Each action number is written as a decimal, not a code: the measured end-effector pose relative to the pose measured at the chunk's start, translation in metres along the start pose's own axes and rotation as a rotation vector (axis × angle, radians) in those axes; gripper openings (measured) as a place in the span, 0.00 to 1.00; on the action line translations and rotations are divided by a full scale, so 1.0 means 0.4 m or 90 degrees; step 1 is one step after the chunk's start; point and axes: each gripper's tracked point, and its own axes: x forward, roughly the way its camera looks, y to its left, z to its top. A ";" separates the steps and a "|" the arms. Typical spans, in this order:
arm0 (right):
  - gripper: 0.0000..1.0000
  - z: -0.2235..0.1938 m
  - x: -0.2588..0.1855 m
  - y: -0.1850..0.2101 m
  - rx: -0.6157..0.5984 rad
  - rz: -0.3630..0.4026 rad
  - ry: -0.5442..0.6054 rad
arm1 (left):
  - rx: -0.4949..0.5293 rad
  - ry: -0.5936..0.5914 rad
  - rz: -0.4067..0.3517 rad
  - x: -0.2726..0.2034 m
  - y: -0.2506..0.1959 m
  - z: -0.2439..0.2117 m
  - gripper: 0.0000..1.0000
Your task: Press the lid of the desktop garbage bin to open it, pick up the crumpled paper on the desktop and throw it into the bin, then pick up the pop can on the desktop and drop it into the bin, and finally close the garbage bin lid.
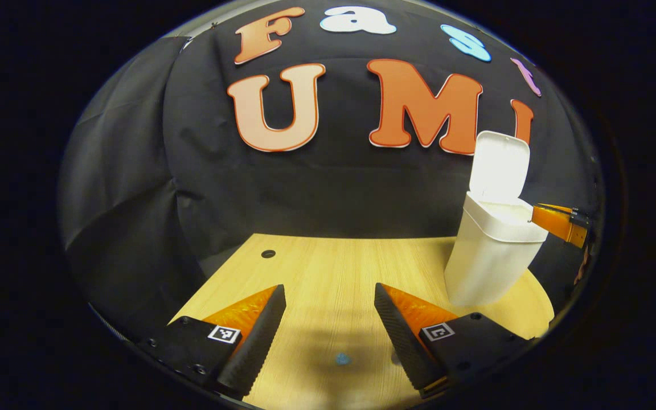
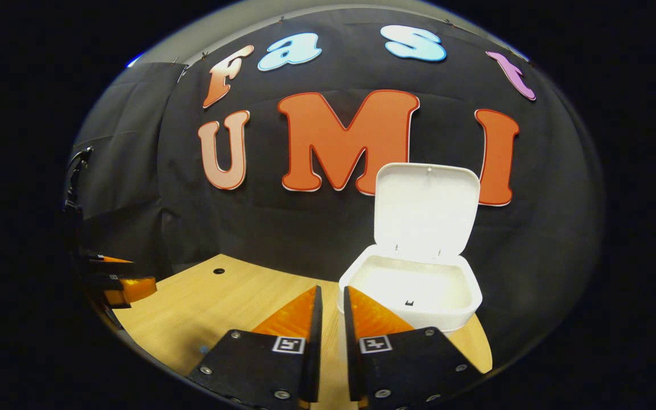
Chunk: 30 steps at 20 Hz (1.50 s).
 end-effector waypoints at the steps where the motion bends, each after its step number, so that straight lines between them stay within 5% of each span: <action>1: 0.38 -0.016 -0.004 0.011 0.002 -0.005 0.008 | 0.004 0.014 -0.012 0.014 -0.004 -0.020 1.00; 3: 0.54 -0.052 -0.012 0.040 0.012 -0.004 0.026 | 0.015 0.055 -0.041 0.032 -0.015 -0.075 1.00; 13: 0.85 -0.196 -0.066 0.106 0.008 -0.026 0.109 | 0.012 0.271 -0.116 0.112 -0.016 -0.336 1.00; 22: 0.94 -0.276 -0.091 0.170 0.010 -0.027 0.152 | 0.026 0.409 -0.158 0.121 -0.027 -0.391 0.96; 30: 0.95 -0.336 -0.123 0.193 0.022 -0.043 0.181 | 0.026 0.488 -0.144 0.115 -0.029 -0.276 0.96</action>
